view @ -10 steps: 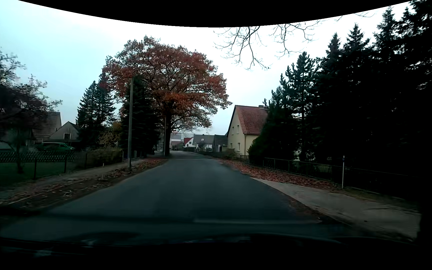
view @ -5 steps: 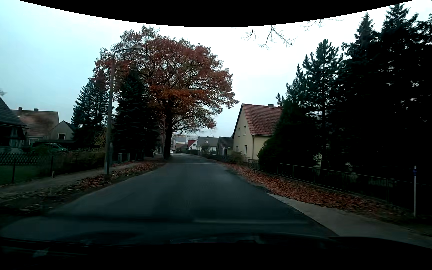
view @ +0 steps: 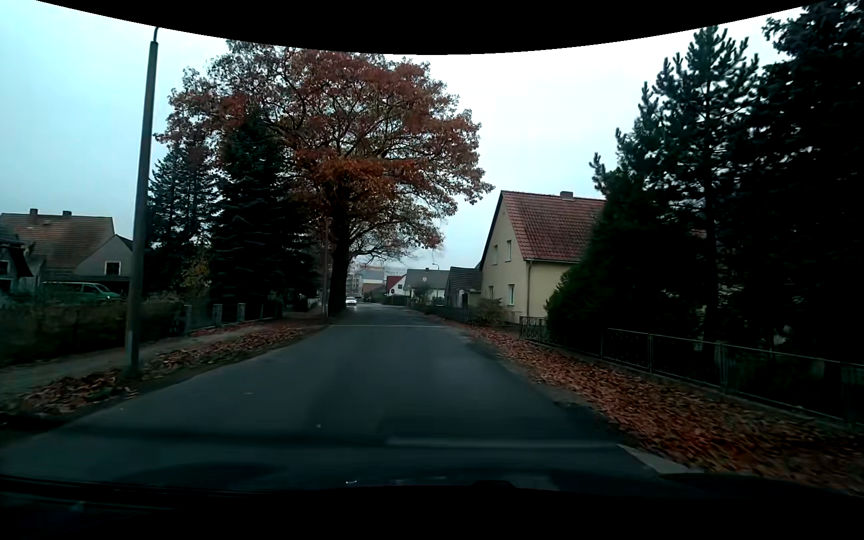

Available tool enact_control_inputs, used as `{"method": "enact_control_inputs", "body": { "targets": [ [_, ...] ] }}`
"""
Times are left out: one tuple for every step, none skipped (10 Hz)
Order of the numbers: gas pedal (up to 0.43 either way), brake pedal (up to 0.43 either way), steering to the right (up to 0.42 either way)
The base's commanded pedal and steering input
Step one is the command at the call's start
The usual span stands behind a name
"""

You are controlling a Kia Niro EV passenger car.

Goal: Follow the waypoints while adhering to traffic rules and regulations

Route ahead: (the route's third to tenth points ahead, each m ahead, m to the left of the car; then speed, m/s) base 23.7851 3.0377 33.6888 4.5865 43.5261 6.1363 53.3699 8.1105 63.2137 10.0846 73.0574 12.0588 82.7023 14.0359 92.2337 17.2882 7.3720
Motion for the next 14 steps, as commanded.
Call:
{"method": "enact_control_inputs", "body": {
  "targets": [
    [0.118,0.000,-0.033],
    [0.118,0.000,-0.033],
    [0.118,0.000,-0.033],
    [0.118,0.000,-0.033],
    [0.118,0.000,-0.033],
    [0.118,0.000,-0.033],
    [0.118,0.000,-0.032],
    [0.118,0.000,-0.032],
    [0.118,0.000,-0.032],
    [0.118,0.000,-0.031],
    [0.118,0.000,-0.030],
    [0.118,0.000,-0.030],
    [0.118,0.000,-0.030],
    [0.118,0.000,-0.029]
  ]
}}
